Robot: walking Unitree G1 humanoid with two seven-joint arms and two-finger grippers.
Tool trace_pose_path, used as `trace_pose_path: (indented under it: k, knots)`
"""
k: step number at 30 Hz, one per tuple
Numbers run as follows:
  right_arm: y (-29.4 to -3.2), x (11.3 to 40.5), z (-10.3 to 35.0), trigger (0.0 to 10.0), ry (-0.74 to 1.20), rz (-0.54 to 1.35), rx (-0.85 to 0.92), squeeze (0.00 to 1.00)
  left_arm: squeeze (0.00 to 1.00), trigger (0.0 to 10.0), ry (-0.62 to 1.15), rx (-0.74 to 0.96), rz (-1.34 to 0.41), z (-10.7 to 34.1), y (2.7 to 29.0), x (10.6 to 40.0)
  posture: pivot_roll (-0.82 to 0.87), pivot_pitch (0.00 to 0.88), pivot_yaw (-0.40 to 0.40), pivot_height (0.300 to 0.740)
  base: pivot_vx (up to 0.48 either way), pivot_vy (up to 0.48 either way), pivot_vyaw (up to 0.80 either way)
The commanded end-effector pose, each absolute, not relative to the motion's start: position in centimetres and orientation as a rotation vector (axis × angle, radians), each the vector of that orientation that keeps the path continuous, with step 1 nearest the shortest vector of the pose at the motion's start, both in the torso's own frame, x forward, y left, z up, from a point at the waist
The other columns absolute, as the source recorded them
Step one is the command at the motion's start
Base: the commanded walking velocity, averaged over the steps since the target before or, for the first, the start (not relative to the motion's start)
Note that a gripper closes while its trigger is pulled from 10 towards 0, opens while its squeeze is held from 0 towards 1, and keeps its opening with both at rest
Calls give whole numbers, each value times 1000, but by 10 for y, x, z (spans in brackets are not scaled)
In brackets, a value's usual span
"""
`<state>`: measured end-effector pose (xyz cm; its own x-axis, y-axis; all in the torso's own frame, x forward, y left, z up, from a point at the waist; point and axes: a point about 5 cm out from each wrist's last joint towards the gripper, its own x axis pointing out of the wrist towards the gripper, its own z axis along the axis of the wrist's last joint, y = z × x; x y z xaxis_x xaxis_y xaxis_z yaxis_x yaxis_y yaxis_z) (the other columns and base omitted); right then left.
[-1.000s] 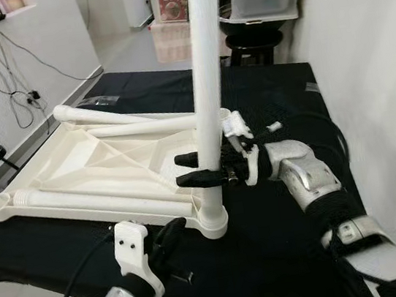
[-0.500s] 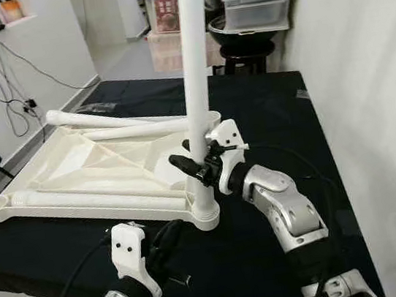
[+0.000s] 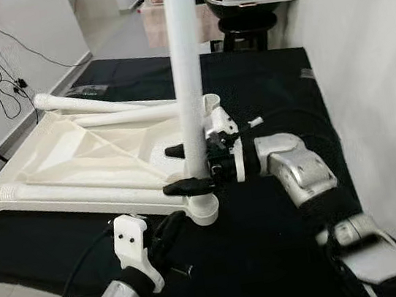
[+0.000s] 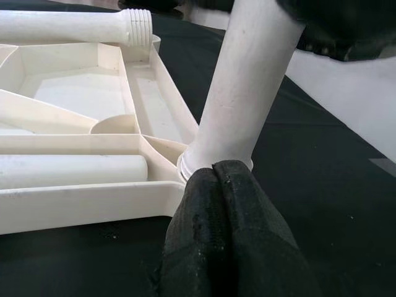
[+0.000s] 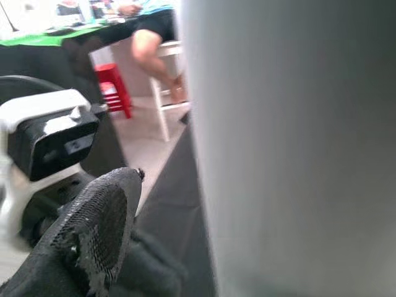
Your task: Building children table
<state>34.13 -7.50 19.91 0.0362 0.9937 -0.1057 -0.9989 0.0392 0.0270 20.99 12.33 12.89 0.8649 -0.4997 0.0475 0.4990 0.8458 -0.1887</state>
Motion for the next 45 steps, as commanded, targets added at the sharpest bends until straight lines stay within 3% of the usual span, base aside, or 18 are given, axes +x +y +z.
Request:
trace_pose_path:
  k: [1, 2, 13, 19, 21, 22, 23, 24, 26, 28, 33, 34, 35, 37, 38, 43, 45]
  knots:
    - [-72, 342, 201, 10000, 105, 1571, -38, 0, 0, 10000, 14, -201, -527, 126, 123, 210, 25, 36, -6, 740, 0, 0, 0]
    - [-75, 346, 197, 0, 141, 1591, 5, 0, 0, 10000, 13, -201, -526, 126, 123, 210, 29, 39, -9, 740, 0, 0, 0]
    - [-90, 349, 189, 0, 169, 1563, 16, 0, 0, 10000, 12, -208, -529, 127, 121, 209, 22, 47, -10, 740, 0, 0, 0]
    - [-109, 341, 177, 0, 149, 1407, -12, 0, 0, 10000, 9, -216, -532, 128, 120, 209, 10, 61, -11, 740, 0, 0, 0]
    - [-98, 340, 163, 0, 159, 1116, 17, 0, 0, 10000, 11, -214, -531, 128, 121, 207, 16, 63, -23, 740, 0, 0, 0]
    - [-98, 340, 163, 0, 159, 1116, 17, 0, 0, 10000, 11, -214, -531, 128, 121, 207, 16, 63, -23, 740, 0, 0, 0]
    - [-94, 342, 150, 0, 213, 747, 45, 0, 0, 10000, 13, -210, -531, 127, 122, 207, 20, 46, -21, 740, 0, 0, 0]
    - [-82, 325, 135, 0, 280, 676, 94, 0, 0, 10000, 15, -205, -531, 127, 122, 207, 30, 54, -27, 740, 0, 0, 0]
    - [-73, 312, 127, 0, 302, 669, 102, 0, 0, 10000, 17, -199, -531, 127, 123, 207, 39, 65, -21, 740, 0, 0, 0]
    - [-66, 315, 137, 0, 259, 755, 110, 0, 0, 10000, 12, -188, -511, 127, 125, 207, 18, 49, -14, 740, 0, 0, 0]
    - [-65, 321, 138, 0, 254, 768, 59, 0, 0, 10000, 12, -188, -515, 127, 125, 208, 28, 53, -32, 740, 0, 0, 0]
    - [-64, 320, 137, 4549, 276, 759, 37, 0, 0, 10000, 7, -182, -507, 127, 126, 209, 30, 51, -29, 740, 0, 0, 0]
    - [-63, 319, 136, 10000, 298, 756, 42, 0, 0, 10000, 4, -177, -499, 128, 126, 209, 28, 47, -26, 740, 0, 0, 0]
    - [-61, 317, 139, 10000, 299, 759, 61, 0, 0, 10000, 2, -175, -495, 128, 126, 210, 28, 47, -26, 740, 0, 0, 0]
    - [-60, 319, 143, 10000, 295, 793, 78, 1000, 0, 10000, 3, -177, -495, 128, 126, 210, 27, 48, -25, 740, 0, 0, 0]
    - [-60, 328, 162, 10000, 219, 963, 113, 1000, 0, 10000, 6, -184, -504, 127, 125, 211, 22, 47, -21, 740, 0, 0, 0]
    - [-60, 333, 179, 10000, 139, 1176, 74, 1000, 0, 10000, 7, -191, -511, 127, 124, 211, 10, 46, -19, 740, 0, 0, 0]
